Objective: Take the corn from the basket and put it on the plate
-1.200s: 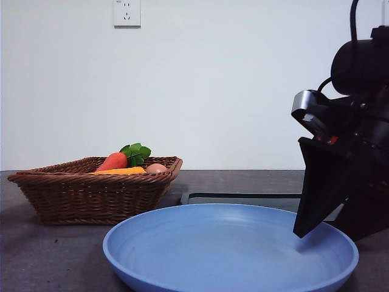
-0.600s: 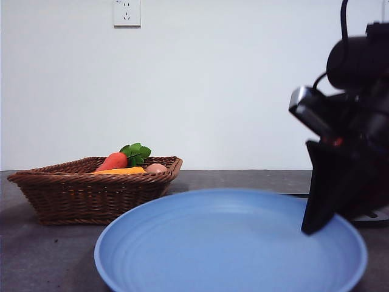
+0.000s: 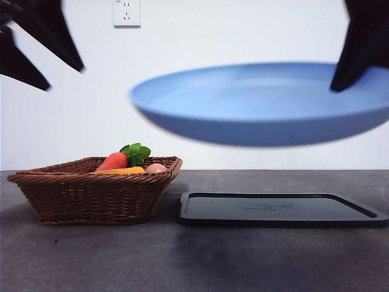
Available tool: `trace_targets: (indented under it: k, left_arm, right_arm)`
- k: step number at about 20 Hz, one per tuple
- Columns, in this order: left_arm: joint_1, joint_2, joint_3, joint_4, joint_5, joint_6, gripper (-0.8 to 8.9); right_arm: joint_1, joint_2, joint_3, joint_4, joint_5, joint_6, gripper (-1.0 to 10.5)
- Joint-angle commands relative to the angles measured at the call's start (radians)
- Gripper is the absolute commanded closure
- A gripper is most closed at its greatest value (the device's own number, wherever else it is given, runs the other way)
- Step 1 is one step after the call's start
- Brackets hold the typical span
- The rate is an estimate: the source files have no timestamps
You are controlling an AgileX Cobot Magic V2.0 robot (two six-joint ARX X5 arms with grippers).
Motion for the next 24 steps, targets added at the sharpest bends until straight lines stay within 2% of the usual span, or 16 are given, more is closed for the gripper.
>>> trace_targets:
  k: [1,7,11,19,24]
  left_arm:
    - [-0.037,0.126,0.071,0.014,-0.051,0.077,4.65]
    - [-0.088,0.459,0.242,0.008,-0.084,0.128,4.65]
    - [-0.113,0.61,0.303,-0.008,-0.16,0.155,4.65]
    - [-0.118,0.698,0.303,-0.016,-0.177,0.172,4.71]
    - [-0.119,0.702,0.303,-0.055,-0.177,0.172,5.72]
  right_arm:
    - [-0.018,-0.037,0.021,-0.013,-0.004,-0.013,9.4]
    - [-0.042,-0.101,0.021,-0.056,-0.003,-0.014,9.4]
    - [-0.042,-0.101,0.021,-0.059,-0.003,-0.013,9.4]
    - [-0.042,-0.1,0.021,-0.057,0.023,-0.014,9.4]
    - [-0.042,-0.1,0.021,-0.054,0.023,-0.016,9.4]
